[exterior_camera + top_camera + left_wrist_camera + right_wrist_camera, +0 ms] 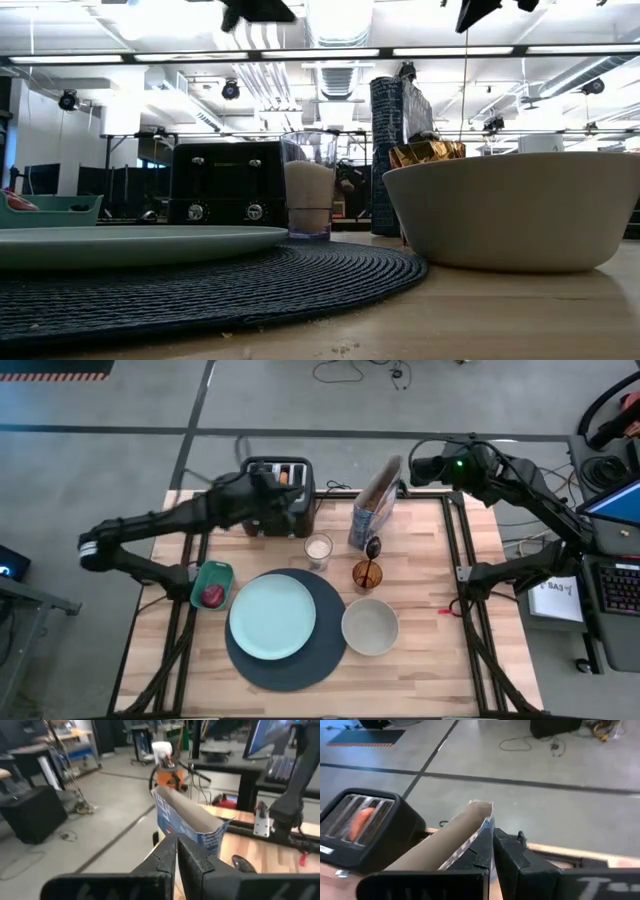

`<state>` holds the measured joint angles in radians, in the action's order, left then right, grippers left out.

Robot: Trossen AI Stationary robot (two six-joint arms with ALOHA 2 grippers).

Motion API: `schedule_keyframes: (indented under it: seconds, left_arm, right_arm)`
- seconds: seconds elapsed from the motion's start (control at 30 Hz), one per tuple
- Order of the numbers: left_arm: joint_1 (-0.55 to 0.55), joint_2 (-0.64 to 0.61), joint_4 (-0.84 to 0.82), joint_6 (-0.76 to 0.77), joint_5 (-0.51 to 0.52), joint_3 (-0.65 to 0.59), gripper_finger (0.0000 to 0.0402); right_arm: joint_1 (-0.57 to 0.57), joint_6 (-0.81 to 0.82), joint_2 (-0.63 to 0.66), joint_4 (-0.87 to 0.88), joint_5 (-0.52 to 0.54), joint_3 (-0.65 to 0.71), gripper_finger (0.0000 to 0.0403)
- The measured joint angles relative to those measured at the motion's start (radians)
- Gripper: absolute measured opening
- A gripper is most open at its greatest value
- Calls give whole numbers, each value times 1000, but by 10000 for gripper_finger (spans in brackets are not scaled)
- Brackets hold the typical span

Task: Arrange a breakfast setting
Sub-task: Pour the cereal into the gray bowl

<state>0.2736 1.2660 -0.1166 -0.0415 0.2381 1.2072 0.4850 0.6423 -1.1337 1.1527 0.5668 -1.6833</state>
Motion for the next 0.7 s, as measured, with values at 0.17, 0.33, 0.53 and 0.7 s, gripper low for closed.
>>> schedule_keyframes:
  seconds: [0.17,0.33,0.53,0.7]
  left_arm:
    - [11,148,117,-42,-46,42,0]
    - [13,246,153,-15,-50,27,0]
    - [2,296,215,42,-197,-5,0]
    - [-27,317,204,51,-204,-10,0]
  right_arm:
    - [0,44,19,45,0,1,9]
    - [0,53,25,80,0,1,9]
    - [0,53,22,80,0,1,9]
    - [0,55,20,92,0,2,9]
